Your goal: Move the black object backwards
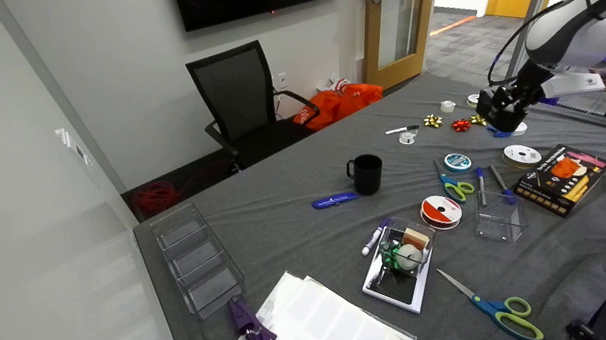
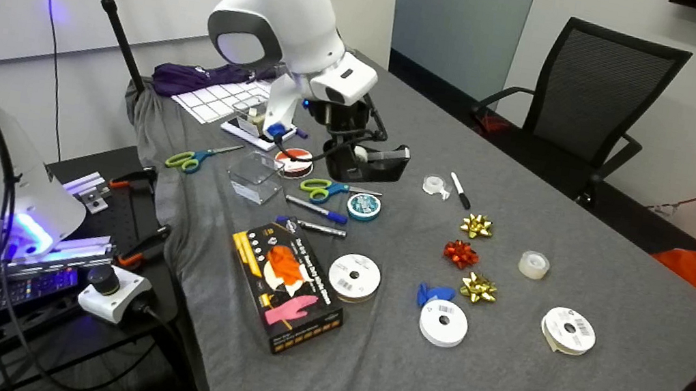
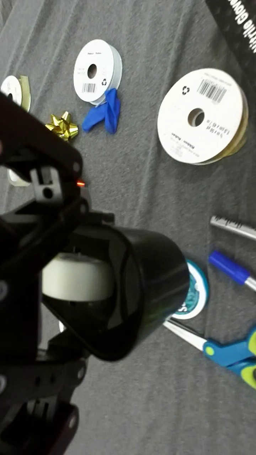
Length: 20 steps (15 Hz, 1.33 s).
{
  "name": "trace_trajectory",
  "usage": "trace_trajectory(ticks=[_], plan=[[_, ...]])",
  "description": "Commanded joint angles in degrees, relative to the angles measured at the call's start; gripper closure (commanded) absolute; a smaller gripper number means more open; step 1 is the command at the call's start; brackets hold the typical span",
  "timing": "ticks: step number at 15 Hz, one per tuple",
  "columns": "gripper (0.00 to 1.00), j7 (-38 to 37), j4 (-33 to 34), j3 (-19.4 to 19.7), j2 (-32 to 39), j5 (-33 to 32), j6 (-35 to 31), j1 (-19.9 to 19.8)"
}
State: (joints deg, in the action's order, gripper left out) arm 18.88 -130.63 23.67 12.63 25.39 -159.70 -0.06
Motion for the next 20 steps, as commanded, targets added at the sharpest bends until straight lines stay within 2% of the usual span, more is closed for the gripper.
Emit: trace_trajectory(ticks=[1,5,8,13,20], plan=[[0.58,-13.5,7.9,-5.5,5.3,-7.4,1.3,-4.1],[0.58,-28.6,15.3,-6.0,12.1,-16.1,3.0,-3.6],[0.58,-35.1,21.1,-5.8,17.5,-18.1,4.6,-3.7],[0.58,-42.7,28.6,-4.4,25.0,-19.7,5.8,-3.2],[0.58,-50.2,36.0,0.0,34.2,-22.8,7.4,-1.0]])
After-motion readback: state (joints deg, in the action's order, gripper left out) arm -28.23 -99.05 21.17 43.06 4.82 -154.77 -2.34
